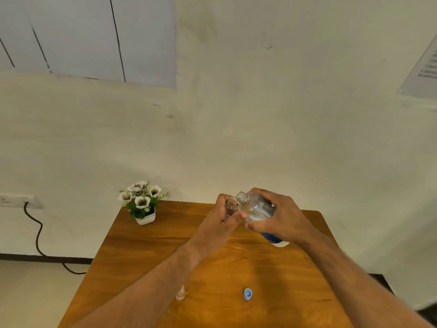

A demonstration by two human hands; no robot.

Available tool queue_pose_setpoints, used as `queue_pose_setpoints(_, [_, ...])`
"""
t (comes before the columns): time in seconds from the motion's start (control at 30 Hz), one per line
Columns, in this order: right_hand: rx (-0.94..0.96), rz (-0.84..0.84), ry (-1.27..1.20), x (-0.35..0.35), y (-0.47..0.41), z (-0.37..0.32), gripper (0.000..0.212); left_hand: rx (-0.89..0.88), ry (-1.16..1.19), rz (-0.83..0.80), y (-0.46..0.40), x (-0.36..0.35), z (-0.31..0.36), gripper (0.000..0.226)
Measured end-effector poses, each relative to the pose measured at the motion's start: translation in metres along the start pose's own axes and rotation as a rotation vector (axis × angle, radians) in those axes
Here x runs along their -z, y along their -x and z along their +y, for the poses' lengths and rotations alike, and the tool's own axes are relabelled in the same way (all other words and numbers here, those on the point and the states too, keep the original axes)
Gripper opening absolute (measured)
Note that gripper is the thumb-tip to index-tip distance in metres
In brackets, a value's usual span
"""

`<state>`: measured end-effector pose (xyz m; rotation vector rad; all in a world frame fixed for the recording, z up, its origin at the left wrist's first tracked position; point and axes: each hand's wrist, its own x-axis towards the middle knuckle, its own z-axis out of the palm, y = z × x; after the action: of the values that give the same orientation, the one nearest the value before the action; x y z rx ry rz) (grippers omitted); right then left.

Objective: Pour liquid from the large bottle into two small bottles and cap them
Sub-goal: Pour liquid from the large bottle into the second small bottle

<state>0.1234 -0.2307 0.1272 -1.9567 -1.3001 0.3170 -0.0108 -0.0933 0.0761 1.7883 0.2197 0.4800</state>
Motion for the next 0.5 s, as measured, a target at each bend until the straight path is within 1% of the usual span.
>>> queue_pose_setpoints(0.33, [0.039, -0.052, 0.14, 0.004, -0.005, 0.002, 0.055, -0.001, -0.057, 0.017, 0.0, 0.003, -0.011, 0.06])
queue_pose_setpoints(0.5, [0.044, -0.073, 0.193, 0.007, -0.009, 0.003, 0.054, 0.002, -0.076, 0.014, -0.002, 0.003, -0.016, 0.067])
